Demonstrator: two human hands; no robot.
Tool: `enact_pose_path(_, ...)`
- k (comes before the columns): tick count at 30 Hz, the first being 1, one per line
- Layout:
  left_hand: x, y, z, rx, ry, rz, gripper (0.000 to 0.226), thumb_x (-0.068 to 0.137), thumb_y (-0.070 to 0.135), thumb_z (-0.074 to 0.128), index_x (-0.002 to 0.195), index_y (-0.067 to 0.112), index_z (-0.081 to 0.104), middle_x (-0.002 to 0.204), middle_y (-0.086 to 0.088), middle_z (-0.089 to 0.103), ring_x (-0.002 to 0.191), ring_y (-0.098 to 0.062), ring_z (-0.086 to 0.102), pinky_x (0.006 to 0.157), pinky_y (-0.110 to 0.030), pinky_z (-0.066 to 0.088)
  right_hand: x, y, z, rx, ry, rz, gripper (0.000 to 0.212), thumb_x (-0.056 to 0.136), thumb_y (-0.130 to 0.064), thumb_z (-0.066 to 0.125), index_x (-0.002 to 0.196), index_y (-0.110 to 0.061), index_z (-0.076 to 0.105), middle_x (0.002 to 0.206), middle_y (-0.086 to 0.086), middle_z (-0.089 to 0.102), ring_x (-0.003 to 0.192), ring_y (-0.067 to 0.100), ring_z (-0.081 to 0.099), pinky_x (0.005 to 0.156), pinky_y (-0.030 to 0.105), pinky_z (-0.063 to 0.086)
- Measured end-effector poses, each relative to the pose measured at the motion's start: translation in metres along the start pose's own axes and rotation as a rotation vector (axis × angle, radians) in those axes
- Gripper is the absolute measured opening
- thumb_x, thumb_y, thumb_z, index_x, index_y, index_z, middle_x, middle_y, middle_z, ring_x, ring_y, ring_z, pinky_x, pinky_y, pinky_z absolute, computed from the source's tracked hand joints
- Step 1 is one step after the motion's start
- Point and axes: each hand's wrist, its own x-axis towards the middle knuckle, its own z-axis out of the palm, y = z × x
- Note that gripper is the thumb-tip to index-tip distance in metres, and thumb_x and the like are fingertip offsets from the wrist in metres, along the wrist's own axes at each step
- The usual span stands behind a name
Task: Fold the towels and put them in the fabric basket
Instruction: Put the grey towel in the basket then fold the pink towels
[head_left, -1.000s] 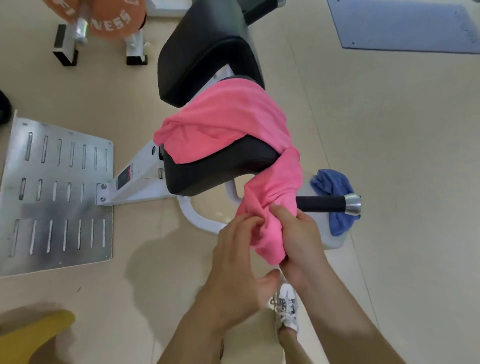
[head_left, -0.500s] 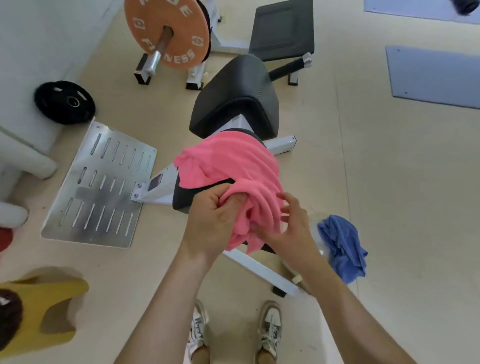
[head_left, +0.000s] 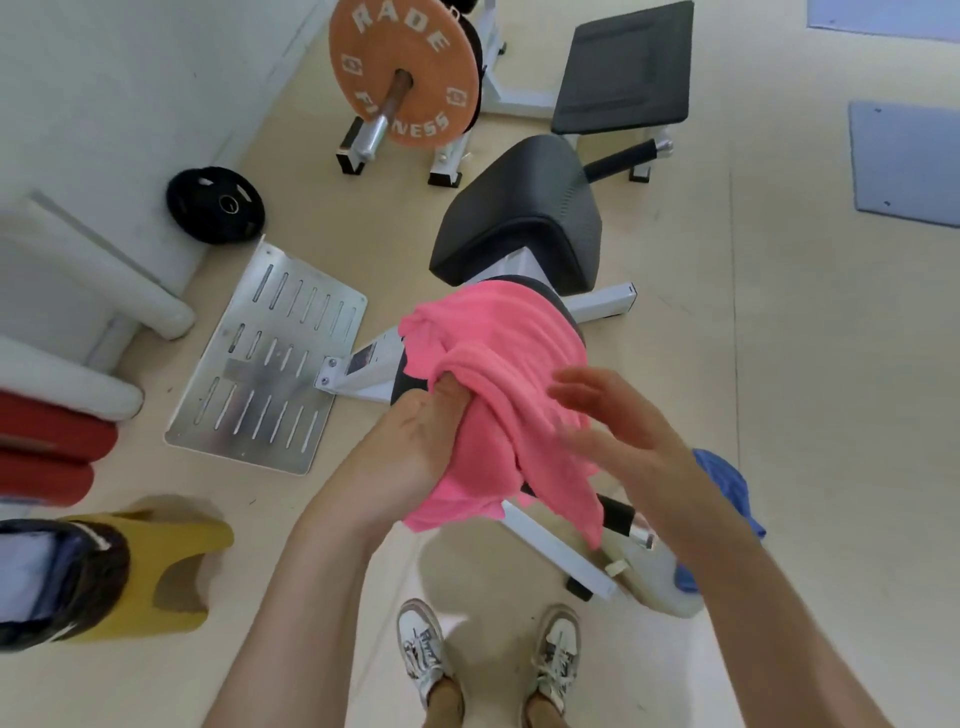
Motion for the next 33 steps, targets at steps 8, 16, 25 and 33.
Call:
enact_pose_path(8,-0.024,0.031,-0.052,0.005,0.095,-0.012,0.065,0.088,0.060,0.034,0.057,0.006,0.051,0.049,0.000,0.045,0.037,-0.008,0.042,0.040,-0.012,0.034,0.008,-0.085,0.045,-0.458,0.225,-0.357,0.028,0.067,0.005,0.051,0.086,-0.013,0.059,0.073,-0.004,0.060,0.064,0.015,0.056,0.059,0.032,0.048)
enact_pose_path(16,-0.024,-0.004,-0.126,-0.126,0.388,0.208,0.018,0.091,0.022,0.048,0.083,0.009,0.058,0.071,-0.014,0.055,0.063,-0.015,0.046,0.060,-0.042,0.042,0.035,-0.177,0.054,-0.565,0.283,-0.269,0.032,0.063,0.010,0.049,0.075,-0.019,0.055,0.060,-0.008,0.048,0.056,0.005,0.042,0.056,0.025,0.037)
enact_pose_path(25,0.002,-0.048,-0.152,0.015,0.642,0.096,0.029,0.080,0.001,0.039,0.068,0.024,0.052,0.068,0.009,0.057,0.066,-0.009,0.050,0.055,-0.023,0.034,0.089,-0.210,0.040,-0.850,0.428,-0.252,0.029,0.069,0.006,0.044,0.074,-0.020,0.056,0.077,-0.002,0.057,0.075,0.019,0.051,0.058,0.026,0.036)
enact_pose_path(33,0.055,-0.018,-0.177,-0.383,0.874,-0.055,0.018,0.088,0.010,0.041,0.089,0.011,0.059,0.076,0.002,0.056,0.072,-0.016,0.049,0.056,-0.021,0.037,0.148,-0.202,-0.010,-0.706,0.659,-0.469,0.035,0.055,0.008,0.040,0.078,-0.014,0.054,0.082,0.004,0.054,0.074,0.022,0.048,0.059,0.026,0.035)
